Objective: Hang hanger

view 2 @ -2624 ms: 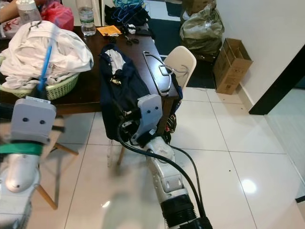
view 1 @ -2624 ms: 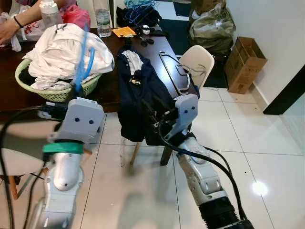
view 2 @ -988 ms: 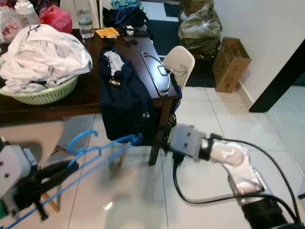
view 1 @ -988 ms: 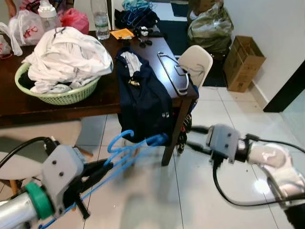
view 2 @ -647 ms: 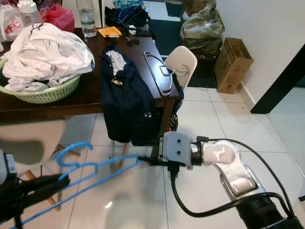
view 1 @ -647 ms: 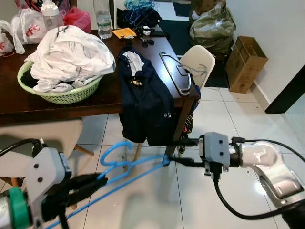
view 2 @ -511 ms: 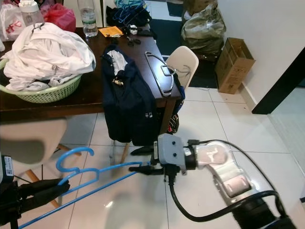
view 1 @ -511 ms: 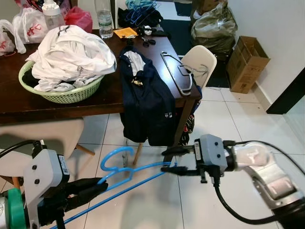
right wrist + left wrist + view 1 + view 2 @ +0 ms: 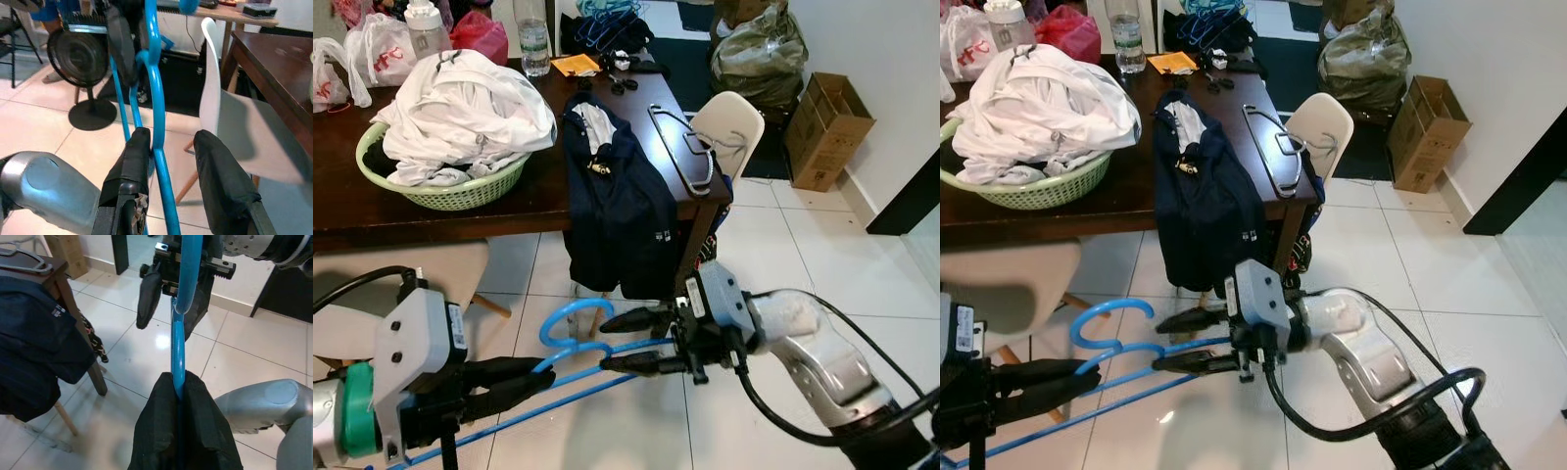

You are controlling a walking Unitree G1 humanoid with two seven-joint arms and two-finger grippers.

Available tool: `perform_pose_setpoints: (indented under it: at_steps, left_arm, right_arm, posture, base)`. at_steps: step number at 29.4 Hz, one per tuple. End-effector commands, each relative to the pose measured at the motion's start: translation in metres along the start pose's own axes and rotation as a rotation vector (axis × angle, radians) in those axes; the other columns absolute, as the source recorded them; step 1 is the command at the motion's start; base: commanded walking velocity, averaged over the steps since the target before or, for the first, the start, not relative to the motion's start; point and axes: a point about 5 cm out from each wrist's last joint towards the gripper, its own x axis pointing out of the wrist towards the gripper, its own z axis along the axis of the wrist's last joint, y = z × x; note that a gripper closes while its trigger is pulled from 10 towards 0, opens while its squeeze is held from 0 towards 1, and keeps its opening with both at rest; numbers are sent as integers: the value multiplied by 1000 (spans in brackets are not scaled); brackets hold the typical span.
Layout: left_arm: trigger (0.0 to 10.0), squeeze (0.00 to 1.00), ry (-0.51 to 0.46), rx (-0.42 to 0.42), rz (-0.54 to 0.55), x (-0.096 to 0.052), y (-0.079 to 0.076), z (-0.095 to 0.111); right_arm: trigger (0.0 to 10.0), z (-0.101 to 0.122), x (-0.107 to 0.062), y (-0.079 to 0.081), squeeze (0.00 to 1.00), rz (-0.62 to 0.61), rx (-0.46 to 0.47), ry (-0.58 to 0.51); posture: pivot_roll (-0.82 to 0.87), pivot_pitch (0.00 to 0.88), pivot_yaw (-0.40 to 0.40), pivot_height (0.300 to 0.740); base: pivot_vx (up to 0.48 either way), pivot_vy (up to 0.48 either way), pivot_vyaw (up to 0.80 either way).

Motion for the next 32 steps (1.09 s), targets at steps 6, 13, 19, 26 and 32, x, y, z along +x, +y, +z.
perform_pose_setpoints:
  at_steps: [6,13,19,26,32]
  left_arm:
    - [10000,0,7,-24,-59,3,-4,-2]
    - [10000,0,7,-22,-52,3,-2,-2]
    - [10000,0,-4,-17,-46,3,0,0]
    - [10000,0,-12,-12,-43,4,1,2]
    - [10000,0,-15,-11,-46,4,1,3]
  right_arm:
    - [3961,10,6,4,0,72,34,-49]
    - [0,14,3,6,0,128,58,-62]
    - [0,15,3,13,0,186,69,-54]
    - [0,11,9,21,0,228,79,-44]
    - [10000,10,13,22,0,234,76,-42]
  posture:
    - [71,110,33,740]
    - [73,110,33,740]
    - [75,110,33,740]
    - [79,108,36,740]
    - [80,107,39,740]
  base:
    - [0,0,0]
    - [0,0,0]
    - [0,0,0]
    - [0,0,0]
    - [0,0,0]
